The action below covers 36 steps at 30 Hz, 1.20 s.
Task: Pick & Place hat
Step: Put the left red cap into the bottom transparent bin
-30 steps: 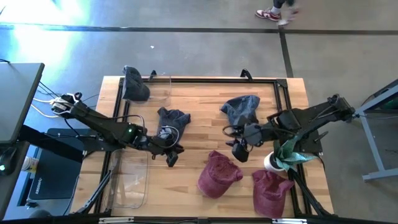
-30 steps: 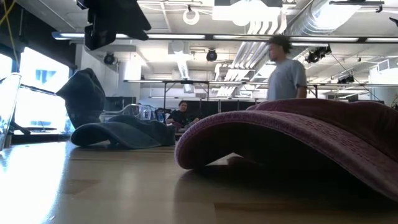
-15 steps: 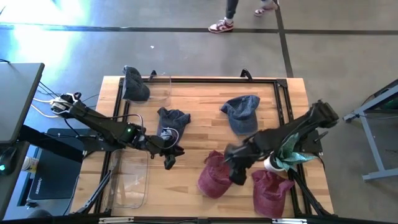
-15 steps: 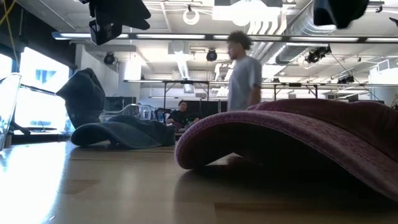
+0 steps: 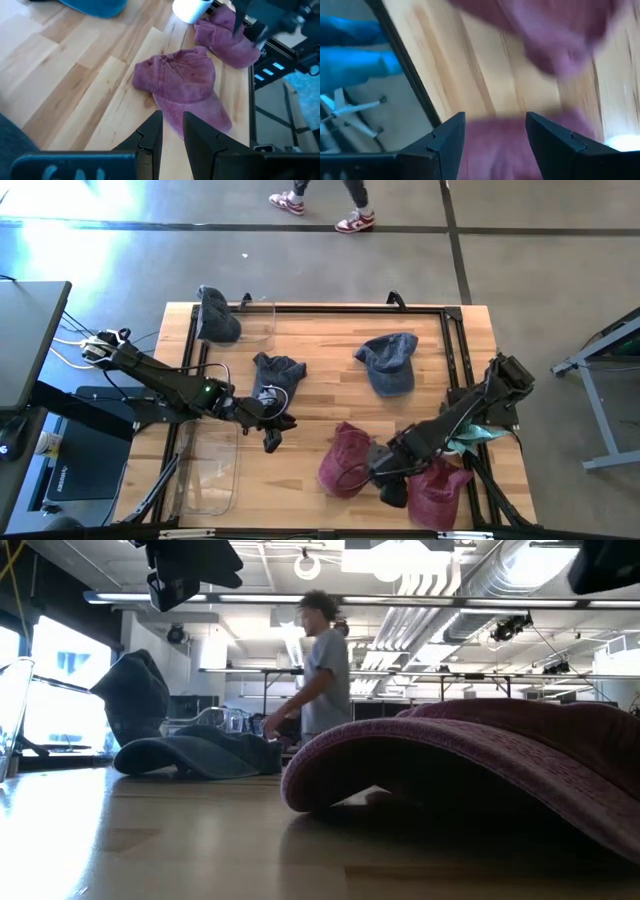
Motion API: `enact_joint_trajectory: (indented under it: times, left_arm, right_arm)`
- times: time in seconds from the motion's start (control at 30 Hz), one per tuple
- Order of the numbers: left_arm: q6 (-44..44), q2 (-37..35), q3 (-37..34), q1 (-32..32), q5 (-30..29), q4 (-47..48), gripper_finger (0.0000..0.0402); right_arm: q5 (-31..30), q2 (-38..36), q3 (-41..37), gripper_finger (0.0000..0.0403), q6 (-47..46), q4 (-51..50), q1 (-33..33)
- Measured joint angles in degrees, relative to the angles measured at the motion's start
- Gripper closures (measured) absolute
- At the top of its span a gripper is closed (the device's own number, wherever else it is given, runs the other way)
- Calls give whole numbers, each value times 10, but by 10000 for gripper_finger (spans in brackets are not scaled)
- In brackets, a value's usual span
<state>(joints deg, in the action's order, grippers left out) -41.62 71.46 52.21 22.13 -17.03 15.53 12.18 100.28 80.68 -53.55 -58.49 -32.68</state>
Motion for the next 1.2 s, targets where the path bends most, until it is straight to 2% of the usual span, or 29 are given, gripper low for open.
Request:
enact_joint_trajectory:
  times: [0.27, 0.37, 0.5, 0.63, 0.83, 0.87, 1.0, 1.07, 1.2]
  left_arm:
    - [-22, 0, 0, 0, 19, 0, 331]
    - [-33, 0, 0, 0, 41, 0, 331]
    - [-38, 0, 0, 0, 69, 0, 331]
    - [-37, 0, 0, 0, 94, 0, 331]
    - [-12, -8, 0, 1, 130, 1, 331]
    - [-6, -13, 1, 3, 133, 0, 331]
    - [39, -26, 24, 18, 120, 20, 331]
    - [72, -28, 45, 31, 103, 28, 331]
    - [163, -29, 98, 72, 46, 65, 331]
  right_arm:
    - [-78, 44, 0, 185, 166, 146, -2]
    - [-131, 62, 0, 163, 219, 145, 7]
    - [-138, 92, 0, 157, 287, 122, 23]
    - [-140, 116, 0, 206, 319, 131, 30]
    - [-119, 120, 0, 367, 286, 155, 51]
    - [-115, 118, 0, 385, 278, 155, 55]
    - [-101, 81, 1, 381, 238, 152, 73]
    - [-90, 49, 2, 392, 230, 162, 84]
    - [-26, -15, -19, 393, 217, 233, 115]
